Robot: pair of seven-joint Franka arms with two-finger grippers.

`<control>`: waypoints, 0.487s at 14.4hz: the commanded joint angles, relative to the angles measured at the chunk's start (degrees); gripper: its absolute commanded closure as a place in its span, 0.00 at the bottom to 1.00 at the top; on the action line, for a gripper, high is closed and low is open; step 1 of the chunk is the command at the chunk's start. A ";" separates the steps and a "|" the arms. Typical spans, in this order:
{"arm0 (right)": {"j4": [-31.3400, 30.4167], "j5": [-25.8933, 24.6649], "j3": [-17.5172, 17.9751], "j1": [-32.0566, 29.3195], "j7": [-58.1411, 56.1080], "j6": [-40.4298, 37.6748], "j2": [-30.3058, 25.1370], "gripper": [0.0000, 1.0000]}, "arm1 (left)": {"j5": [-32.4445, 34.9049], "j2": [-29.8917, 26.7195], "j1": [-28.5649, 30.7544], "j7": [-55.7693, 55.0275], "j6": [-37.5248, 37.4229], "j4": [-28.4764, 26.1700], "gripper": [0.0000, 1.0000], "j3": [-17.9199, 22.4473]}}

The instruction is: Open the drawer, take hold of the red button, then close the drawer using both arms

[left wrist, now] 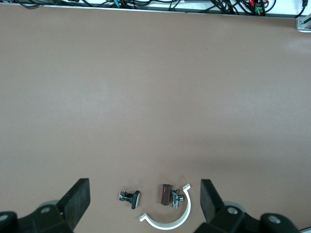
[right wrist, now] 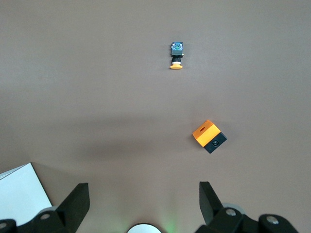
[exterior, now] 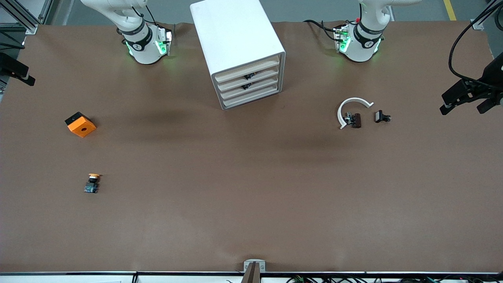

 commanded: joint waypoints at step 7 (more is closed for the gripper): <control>-0.61 -0.67 0.38 -0.51 -0.63 0.14 -0.72 0.00 | -0.64 0.74 0.32 -0.68 -1.03 0.81 0.00 0.05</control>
